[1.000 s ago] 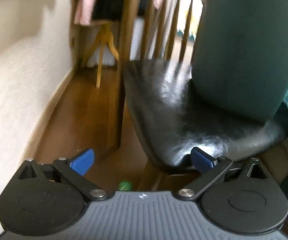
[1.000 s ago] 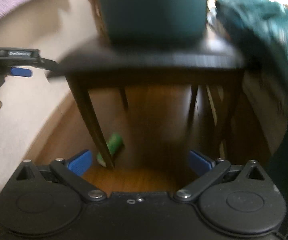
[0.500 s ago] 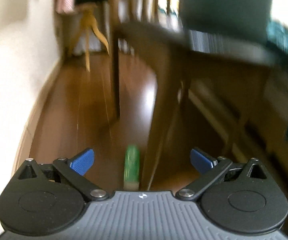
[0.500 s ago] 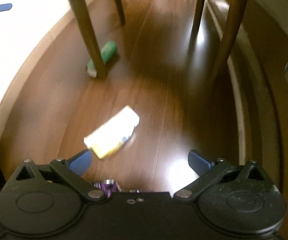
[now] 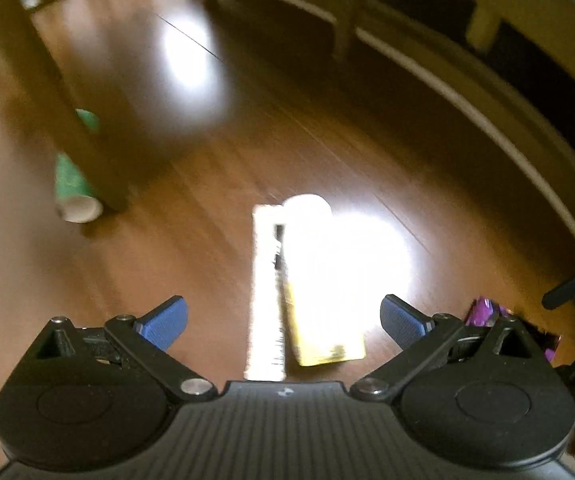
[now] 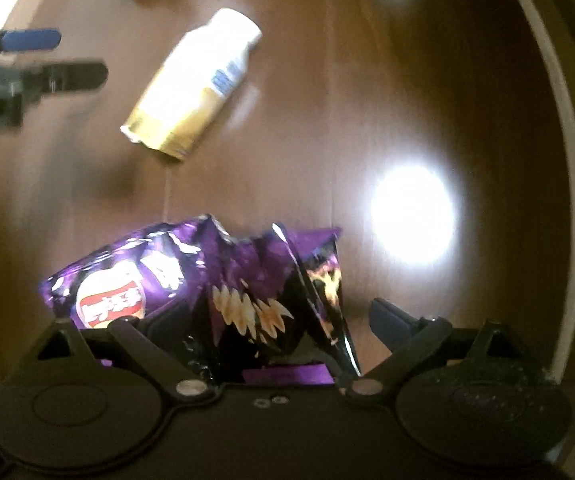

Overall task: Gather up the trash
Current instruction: 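Grasp the purple chip bag with right tool while left grasps the yellow drink carton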

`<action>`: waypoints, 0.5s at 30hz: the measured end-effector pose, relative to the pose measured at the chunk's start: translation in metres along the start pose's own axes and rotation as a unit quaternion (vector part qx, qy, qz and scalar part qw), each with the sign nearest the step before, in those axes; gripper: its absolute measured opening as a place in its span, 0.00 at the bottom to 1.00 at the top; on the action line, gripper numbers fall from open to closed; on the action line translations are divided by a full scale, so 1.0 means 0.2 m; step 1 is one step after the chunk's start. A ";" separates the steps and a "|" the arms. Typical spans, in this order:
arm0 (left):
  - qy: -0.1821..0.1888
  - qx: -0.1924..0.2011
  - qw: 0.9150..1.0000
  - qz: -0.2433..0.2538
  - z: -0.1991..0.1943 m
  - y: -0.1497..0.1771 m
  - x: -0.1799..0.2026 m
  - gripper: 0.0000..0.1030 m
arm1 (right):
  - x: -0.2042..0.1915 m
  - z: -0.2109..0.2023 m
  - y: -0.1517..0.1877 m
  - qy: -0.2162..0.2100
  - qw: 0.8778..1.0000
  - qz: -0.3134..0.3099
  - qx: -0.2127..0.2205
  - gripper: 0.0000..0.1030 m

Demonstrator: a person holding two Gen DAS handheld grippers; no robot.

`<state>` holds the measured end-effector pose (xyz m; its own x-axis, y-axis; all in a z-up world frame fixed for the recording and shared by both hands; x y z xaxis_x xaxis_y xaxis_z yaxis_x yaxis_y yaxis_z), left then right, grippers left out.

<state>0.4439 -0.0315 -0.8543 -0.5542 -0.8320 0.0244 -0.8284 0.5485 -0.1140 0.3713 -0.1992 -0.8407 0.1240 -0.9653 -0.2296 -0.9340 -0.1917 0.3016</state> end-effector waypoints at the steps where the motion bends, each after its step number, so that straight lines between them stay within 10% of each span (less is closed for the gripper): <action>1: -0.002 -0.008 1.000 0.002 0.02 0.01 0.02 1.00 | 0.02 0.03 -0.01 -0.005 1.000 0.007 -0.006 0.94; 15: -0.045 -0.049 0.998 0.009 0.30 -0.12 0.11 0.99 | 0.08 0.24 0.01 0.008 0.998 -0.033 -0.049 0.77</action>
<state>0.4557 -0.0674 -0.9109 -0.5625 -0.8241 -0.0667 -0.8252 0.5646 -0.0162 0.3559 -0.2073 -0.8879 0.1902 -0.9524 -0.2384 -0.8864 -0.2710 0.3753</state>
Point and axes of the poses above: each gripper's, at about its wrist camera, not at the fingertips, and z roughly the way its jaws point, x to its right, y to its underside, the point moved 4 cm from there along z, roughly the way its jaws point, and after that the axes turned 14 degrees about -x, right-handed, at the moved point
